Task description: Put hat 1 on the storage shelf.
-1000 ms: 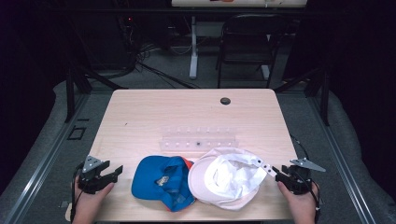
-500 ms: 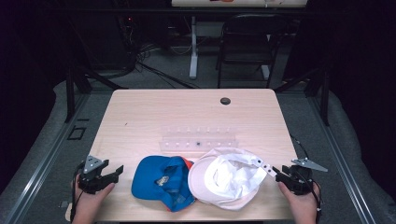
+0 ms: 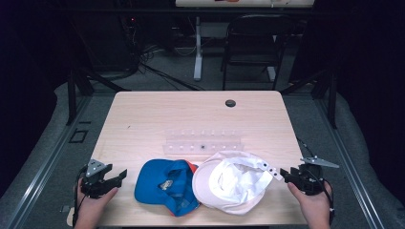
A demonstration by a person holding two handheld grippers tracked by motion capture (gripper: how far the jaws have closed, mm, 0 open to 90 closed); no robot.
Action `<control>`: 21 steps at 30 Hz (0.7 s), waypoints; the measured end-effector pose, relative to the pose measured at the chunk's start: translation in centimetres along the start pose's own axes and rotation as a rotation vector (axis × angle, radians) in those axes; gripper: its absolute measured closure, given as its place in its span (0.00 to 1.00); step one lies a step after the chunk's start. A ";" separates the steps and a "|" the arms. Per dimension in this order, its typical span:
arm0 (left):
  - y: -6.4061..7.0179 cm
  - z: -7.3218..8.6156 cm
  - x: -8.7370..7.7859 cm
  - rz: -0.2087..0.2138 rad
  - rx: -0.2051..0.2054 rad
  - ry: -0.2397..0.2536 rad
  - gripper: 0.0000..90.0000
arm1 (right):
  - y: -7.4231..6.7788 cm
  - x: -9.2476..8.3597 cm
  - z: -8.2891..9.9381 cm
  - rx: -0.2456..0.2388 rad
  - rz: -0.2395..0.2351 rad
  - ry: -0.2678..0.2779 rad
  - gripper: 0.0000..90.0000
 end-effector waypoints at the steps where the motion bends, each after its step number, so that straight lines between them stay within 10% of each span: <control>1: 0.0 0.0 0.0 -0.004 0.000 0.000 0.40 | 0.1 -0.2 -0.2 0.006 -0.004 0.001 0.60; 21: -0.1 0.0 0.0 0.011 -0.031 -0.005 0.44 | 0.2 -3.3 -3.6 -0.020 -0.056 -0.031 0.63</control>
Point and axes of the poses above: each handheld gripper's, and its own axes: x roughly forward along the jaws, z roughly out of its underside, y roughly to its right, the point moved 3 cm from there along x, roughly forward along the jaws, and after that the axes turned 5 degrees about z, right-handed, at the moved point
